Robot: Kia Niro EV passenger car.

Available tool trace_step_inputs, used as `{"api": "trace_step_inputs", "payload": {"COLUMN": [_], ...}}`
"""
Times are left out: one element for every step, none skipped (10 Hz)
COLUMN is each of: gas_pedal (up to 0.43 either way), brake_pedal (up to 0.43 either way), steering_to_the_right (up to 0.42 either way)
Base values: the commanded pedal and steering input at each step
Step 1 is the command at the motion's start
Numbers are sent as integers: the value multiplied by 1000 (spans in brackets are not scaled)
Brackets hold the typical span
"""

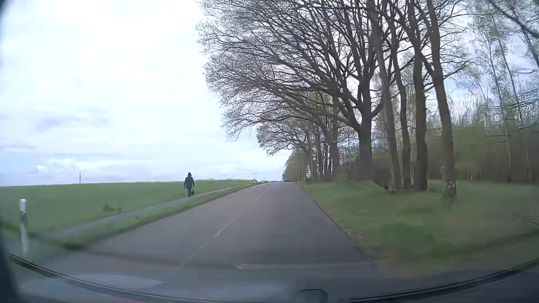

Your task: Follow the waypoints while adhering to traffic rules and regulations

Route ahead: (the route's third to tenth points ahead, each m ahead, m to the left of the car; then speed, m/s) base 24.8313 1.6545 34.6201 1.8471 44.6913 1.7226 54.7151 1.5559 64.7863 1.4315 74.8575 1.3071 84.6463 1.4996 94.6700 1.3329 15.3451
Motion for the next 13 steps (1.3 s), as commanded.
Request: {"api": "trace_step_inputs", "payload": {"gas_pedal": [169, 169, 169, 169, 169, 169, 169, 169, 169, 169, 157, 157, 157], "brake_pedal": [0, 0, 0, 0, 0, 0, 0, 0, 0, 0, 0, 0, 0], "steering_to_the_right": [-1, -2, -1, -1, 1, 1, 1, 1, 1, 2, 1, 1, 1]}}
